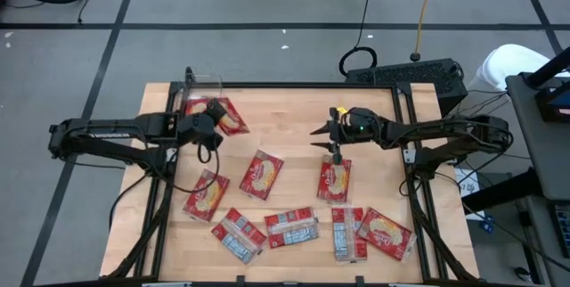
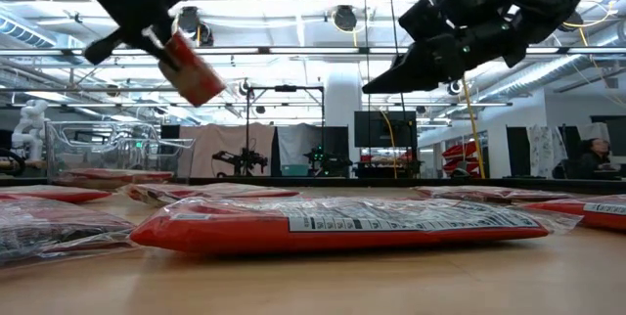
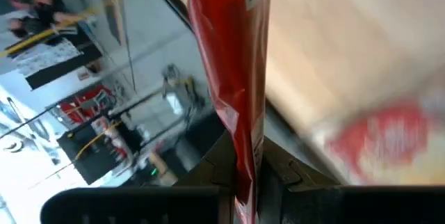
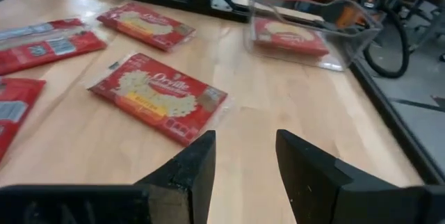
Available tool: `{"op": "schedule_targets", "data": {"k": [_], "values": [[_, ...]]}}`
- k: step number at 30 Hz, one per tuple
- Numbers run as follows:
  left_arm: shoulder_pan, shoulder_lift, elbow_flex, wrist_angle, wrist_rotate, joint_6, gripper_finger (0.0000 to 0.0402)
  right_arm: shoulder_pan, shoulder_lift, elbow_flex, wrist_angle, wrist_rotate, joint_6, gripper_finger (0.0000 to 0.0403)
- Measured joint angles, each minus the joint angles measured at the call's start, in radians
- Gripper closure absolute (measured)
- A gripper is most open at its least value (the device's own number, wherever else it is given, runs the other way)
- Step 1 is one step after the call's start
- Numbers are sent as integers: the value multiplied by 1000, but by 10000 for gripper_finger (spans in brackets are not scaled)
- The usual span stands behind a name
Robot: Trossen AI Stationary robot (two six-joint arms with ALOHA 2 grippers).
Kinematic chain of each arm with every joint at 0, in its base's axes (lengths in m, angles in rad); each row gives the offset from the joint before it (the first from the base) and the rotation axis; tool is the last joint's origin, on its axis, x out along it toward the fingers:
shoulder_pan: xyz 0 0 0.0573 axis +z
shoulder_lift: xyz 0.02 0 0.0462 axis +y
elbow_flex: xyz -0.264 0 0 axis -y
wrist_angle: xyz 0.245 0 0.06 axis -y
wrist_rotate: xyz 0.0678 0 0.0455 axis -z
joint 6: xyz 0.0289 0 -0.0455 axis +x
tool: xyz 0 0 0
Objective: Sort popcorn bags into baskets
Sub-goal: Put the red popcorn bag into the transparent bin
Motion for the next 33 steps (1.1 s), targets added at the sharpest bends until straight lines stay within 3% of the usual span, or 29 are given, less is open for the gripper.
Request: {"op": "schedule_targets", "data": {"k": [5,14,19,22,28,33], "values": [[41,2,0,-125,-183,177,371,26,0,-79,146,1,17,257],[166,-8,0,-140,-322,476,371,45,0,-205,387,2,44,257],[278,0,0,-216,-302,611,371,45,0,-219,388,3,42,257],[332,-2,0,-239,-226,648,371,45,0,-226,388,3,41,257],[360,5,0,-186,-53,713,371,45,0,-227,388,3,33,257],[389,39,0,-234,-7,746,371,45,0,-227,388,3,39,257]]}}
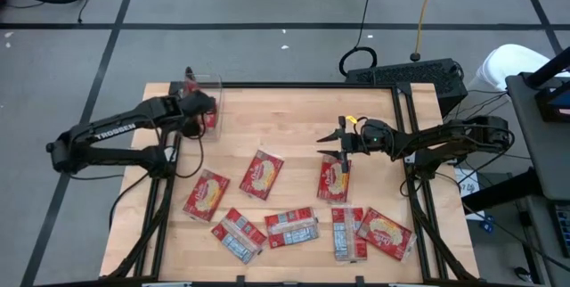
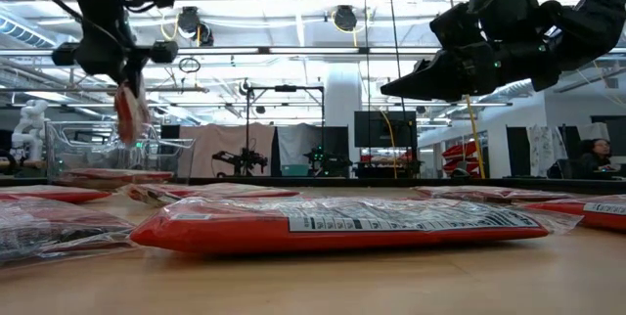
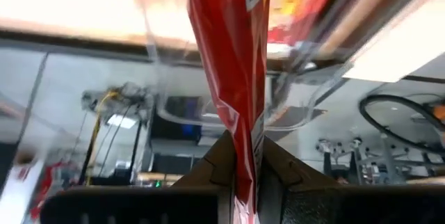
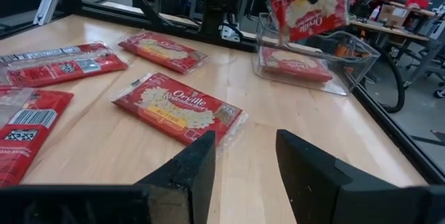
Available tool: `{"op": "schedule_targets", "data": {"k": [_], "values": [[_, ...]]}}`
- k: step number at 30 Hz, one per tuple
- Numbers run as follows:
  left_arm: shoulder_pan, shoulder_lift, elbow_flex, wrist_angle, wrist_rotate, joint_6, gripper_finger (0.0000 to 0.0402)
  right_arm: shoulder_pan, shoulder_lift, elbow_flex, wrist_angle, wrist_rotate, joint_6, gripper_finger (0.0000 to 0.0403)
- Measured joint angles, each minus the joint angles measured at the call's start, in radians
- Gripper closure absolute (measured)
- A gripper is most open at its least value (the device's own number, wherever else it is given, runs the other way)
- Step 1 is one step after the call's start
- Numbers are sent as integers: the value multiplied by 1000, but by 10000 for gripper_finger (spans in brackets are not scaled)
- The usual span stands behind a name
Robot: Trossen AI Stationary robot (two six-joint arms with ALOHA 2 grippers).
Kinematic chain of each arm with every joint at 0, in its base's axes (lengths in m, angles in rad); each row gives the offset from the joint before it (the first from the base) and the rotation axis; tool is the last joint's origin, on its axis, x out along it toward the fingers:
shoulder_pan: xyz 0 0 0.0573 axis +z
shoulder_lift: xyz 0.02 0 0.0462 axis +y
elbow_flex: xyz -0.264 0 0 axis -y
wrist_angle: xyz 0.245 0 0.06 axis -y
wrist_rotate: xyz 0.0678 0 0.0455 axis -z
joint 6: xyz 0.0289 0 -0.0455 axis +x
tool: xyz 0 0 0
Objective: Sort popcorn bags into baskets
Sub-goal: Put the red popcorn bag into the transparent bin
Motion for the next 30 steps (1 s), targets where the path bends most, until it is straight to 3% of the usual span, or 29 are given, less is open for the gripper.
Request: {"op": "schedule_targets", "data": {"k": [12,18,25,30], "values": [[75,130,0,-21,71,-22,370,4,0,0,2,0,-1,257],[112,190,0,-54,71,-203,363,4,0,0,1,0,-1,257],[120,195,0,-100,68,-238,263,4,0,0,1,0,-23,257],[120,195,0,-185,-78,-243,191,4,0,0,0,0,-29,257]]}}
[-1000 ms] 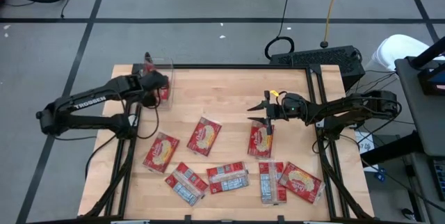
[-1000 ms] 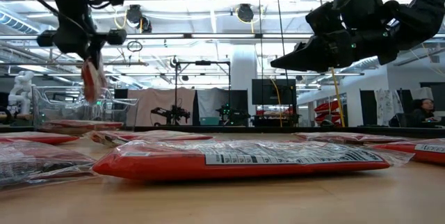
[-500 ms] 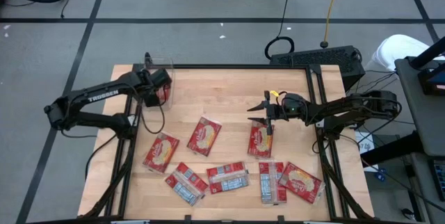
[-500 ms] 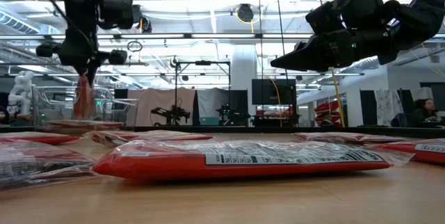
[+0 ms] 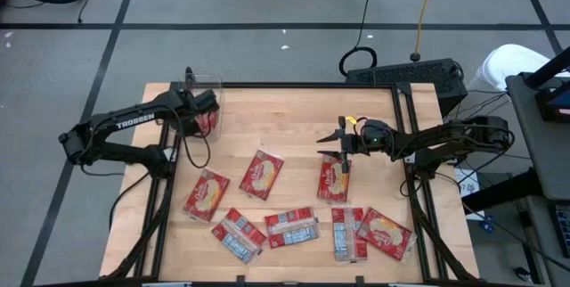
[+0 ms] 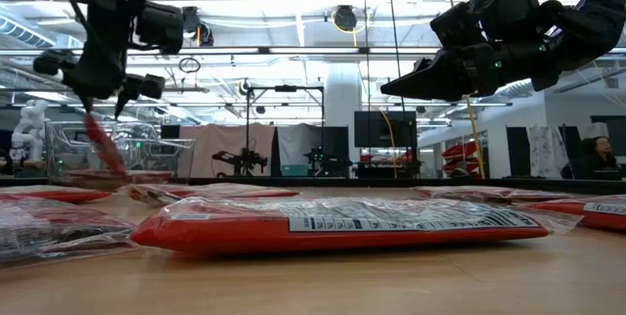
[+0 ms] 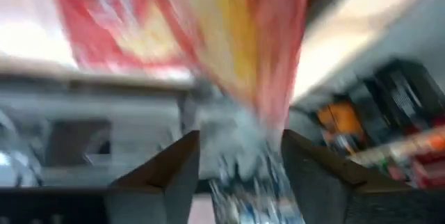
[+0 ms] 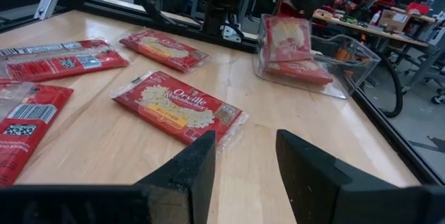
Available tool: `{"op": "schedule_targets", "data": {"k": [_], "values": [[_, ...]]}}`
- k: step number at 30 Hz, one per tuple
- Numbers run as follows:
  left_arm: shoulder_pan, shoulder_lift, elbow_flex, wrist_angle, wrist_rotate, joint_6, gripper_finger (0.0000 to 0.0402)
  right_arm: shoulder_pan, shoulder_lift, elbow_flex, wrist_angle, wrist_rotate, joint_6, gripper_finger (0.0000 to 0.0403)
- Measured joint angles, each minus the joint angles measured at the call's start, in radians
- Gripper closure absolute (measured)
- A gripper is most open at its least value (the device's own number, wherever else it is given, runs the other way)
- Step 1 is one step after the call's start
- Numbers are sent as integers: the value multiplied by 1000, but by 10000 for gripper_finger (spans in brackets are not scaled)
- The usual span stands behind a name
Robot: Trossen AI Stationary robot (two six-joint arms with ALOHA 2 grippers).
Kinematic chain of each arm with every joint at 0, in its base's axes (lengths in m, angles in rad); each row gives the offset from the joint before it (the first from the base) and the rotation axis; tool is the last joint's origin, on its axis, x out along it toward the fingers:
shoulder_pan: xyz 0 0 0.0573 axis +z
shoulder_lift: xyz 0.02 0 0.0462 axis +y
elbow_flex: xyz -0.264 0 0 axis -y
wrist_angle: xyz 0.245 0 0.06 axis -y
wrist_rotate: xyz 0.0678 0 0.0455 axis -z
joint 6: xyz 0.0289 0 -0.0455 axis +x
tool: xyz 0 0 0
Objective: Sort popcorn bags into baskets
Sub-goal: Put the red popcorn bag into the transparent bin
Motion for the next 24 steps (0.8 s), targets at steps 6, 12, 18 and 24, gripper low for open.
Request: {"op": "schedule_targets", "data": {"k": [6,12,18,24], "values": [[0,-4,0,-11,-211,-110,189,0,0,0,0,0,-26,257],[-11,-5,0,-13,-158,-332,244,0,0,0,-1,0,-25,257],[-16,-5,0,43,-18,-743,306,0,0,0,-1,0,-15,257],[-92,-9,35,138,-22,-1241,348,0,0,0,35,2,65,257]]}}
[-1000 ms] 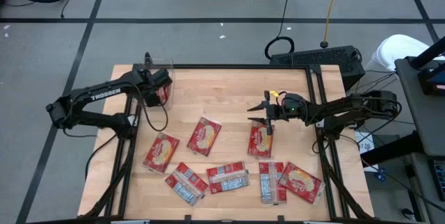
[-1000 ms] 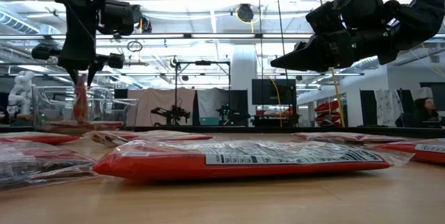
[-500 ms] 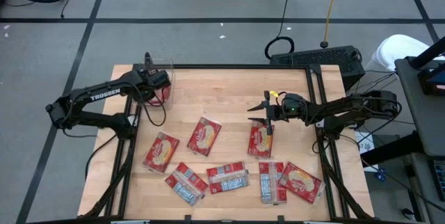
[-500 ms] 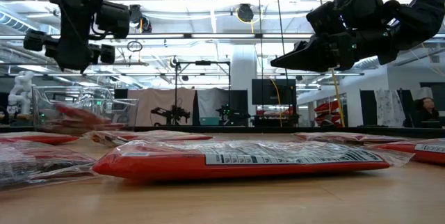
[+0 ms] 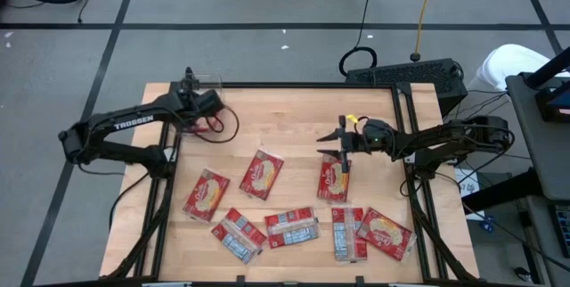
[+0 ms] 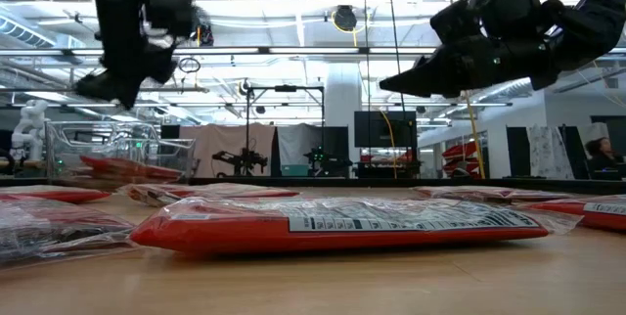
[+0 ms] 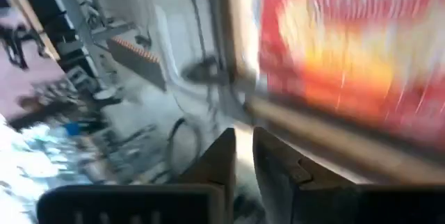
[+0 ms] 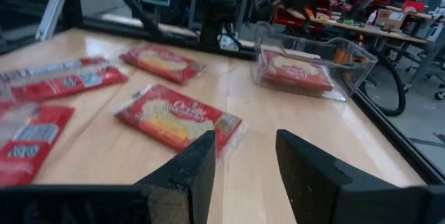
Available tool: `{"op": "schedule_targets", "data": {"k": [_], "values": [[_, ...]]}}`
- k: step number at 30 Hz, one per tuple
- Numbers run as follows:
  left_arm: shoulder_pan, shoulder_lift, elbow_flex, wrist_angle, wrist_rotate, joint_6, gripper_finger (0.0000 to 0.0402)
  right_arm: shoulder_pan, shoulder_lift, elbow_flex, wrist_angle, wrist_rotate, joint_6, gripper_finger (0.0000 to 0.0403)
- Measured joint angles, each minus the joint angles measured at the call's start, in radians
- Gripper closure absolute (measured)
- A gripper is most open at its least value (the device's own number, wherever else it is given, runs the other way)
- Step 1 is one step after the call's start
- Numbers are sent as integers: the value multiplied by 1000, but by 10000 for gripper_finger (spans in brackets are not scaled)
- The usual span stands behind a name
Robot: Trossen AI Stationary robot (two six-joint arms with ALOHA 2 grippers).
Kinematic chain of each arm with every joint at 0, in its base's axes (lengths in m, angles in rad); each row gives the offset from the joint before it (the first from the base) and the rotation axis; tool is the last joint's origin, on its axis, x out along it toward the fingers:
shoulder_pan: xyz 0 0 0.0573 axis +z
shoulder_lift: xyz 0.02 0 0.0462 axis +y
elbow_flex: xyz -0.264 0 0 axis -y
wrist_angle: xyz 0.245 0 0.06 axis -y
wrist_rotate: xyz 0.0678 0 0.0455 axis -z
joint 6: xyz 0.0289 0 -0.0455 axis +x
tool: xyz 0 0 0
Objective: Sort popcorn bags into baskets
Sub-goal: Put the red popcorn bag into the transparent bin
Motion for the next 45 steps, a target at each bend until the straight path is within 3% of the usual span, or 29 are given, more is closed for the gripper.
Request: {"op": "schedule_targets", "data": {"k": [7,14,20,28,35,45], "values": [[-121,-19,158,110,329,-375,380,-1,0,0,75,86,97,257],[-226,-41,176,383,567,-467,397,22,0,1,135,166,201,257],[-332,16,175,588,590,-535,380,84,0,10,150,290,278,257],[-442,158,175,817,590,-586,376,133,0,27,142,285,281,257],[-503,277,174,1075,589,-540,376,155,0,27,73,283,281,257],[-526,308,174,1123,586,-595,376,198,0,27,37,282,288,257]]}}
